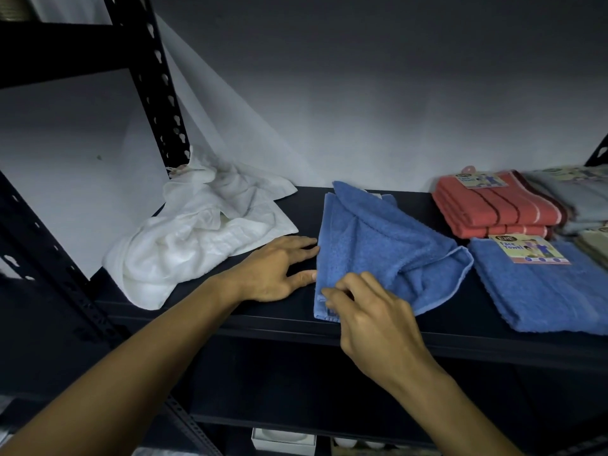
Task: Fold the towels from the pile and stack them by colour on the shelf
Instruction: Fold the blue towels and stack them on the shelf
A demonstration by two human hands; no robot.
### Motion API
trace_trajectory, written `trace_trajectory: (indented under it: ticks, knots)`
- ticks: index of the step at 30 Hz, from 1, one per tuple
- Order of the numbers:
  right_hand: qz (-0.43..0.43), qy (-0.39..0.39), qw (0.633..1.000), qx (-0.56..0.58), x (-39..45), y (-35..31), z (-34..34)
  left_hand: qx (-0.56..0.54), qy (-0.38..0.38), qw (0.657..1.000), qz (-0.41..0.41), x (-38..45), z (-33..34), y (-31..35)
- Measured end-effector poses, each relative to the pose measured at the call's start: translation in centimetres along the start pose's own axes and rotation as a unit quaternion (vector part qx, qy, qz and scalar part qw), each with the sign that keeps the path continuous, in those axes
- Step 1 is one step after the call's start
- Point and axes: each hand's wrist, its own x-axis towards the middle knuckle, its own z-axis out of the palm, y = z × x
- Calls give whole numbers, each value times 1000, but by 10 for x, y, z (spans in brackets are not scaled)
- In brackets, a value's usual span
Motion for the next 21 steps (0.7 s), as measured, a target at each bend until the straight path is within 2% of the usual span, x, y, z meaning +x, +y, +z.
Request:
trace_trajectory:
  ticks: [9, 15, 21]
  knots:
    - [-29, -43, 999, -3, -8, -3, 8, -9, 0, 1000, 7, 3, 4, -8]
    - [-31, -35, 999, 6, -8, -1, 6, -69, 19, 997, -3, 4, 4, -10]
    - [-42, -41, 998, -4, -10, -3, 8, -82, 26, 996, -8, 4, 4, -9]
